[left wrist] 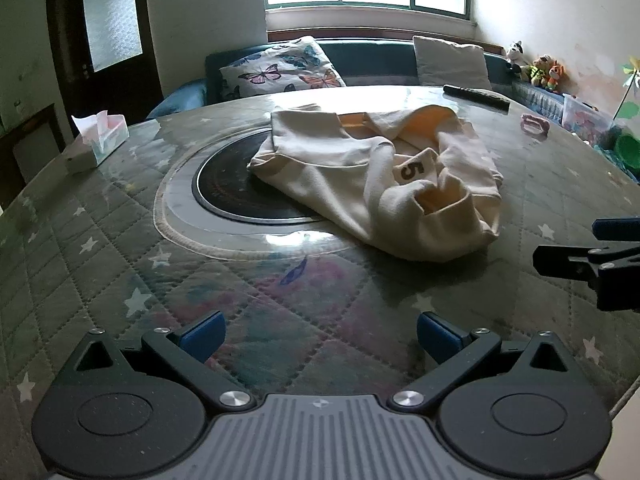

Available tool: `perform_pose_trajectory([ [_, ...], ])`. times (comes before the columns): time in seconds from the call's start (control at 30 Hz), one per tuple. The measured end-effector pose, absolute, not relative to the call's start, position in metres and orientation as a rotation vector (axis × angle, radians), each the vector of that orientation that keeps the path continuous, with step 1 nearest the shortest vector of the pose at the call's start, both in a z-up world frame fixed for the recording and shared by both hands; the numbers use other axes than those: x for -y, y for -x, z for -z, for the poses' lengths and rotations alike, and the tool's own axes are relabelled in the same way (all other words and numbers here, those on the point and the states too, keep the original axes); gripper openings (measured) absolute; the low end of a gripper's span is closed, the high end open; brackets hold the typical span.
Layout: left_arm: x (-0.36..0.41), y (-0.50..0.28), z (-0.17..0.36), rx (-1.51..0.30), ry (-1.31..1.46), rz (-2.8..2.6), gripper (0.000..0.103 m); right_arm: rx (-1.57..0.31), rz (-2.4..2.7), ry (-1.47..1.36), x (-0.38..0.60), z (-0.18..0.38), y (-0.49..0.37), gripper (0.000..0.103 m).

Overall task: Fold clothes
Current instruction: 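Approach the crumpled cream sweatshirt with both grippers open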

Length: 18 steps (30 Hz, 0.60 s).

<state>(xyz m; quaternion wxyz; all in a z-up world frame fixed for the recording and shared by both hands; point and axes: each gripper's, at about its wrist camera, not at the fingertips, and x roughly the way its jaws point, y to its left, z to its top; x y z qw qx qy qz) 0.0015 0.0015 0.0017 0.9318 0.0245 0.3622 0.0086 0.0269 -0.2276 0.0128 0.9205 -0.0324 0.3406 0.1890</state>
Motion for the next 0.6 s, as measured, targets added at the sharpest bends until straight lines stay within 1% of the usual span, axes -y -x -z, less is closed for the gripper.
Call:
perform_pose_trajectory([
  [0.6, 0.009, -0.001, 0.002, -0.757, -0.055, -0.03, 0.103, -0.718, -0.382, 0.062, 0.223, -0.008, -0.025, 0.103],
])
